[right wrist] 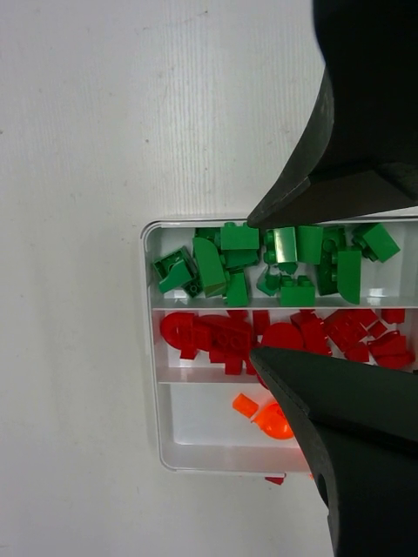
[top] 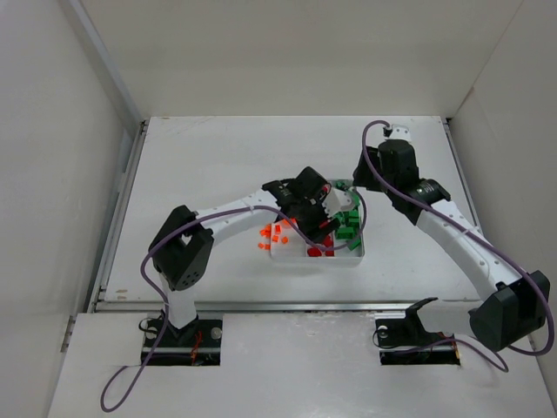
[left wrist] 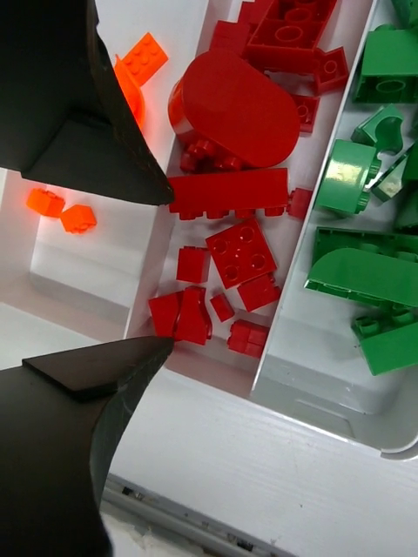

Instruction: Sort the legos into containers by color

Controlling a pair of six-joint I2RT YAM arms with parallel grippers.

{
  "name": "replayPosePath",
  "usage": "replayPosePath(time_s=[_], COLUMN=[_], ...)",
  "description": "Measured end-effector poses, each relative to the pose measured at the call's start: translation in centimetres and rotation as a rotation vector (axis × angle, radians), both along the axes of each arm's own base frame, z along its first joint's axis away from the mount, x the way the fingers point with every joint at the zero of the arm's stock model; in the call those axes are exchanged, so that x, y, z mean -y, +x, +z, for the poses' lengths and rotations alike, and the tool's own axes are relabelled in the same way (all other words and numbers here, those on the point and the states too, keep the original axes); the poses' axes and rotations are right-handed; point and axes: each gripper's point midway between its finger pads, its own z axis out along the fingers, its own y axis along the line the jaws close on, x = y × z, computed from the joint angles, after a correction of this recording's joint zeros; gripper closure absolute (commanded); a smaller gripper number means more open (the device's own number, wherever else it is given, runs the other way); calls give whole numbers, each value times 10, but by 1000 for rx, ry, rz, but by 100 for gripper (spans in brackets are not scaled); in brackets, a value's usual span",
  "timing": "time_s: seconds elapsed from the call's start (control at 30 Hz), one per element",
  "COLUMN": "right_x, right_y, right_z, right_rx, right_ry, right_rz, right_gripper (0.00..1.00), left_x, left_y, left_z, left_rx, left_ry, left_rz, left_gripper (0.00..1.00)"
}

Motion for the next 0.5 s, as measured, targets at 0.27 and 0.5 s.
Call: replayPosePath(time_s=[0.27,0.5], right_x=[-5,-12], right_y=[-2,-3], right_z=[-1,-4], right_rx=[-8,-21], right_ry=[6,12], right_rz=[36,68], right_gripper=[36,36], left_x=[-53,-151], left_y=[64,115], left_z=[50,96], left_rx=[24,192], left_ry=[-116,-198], left_rz=[195,474], left_gripper=[55,38])
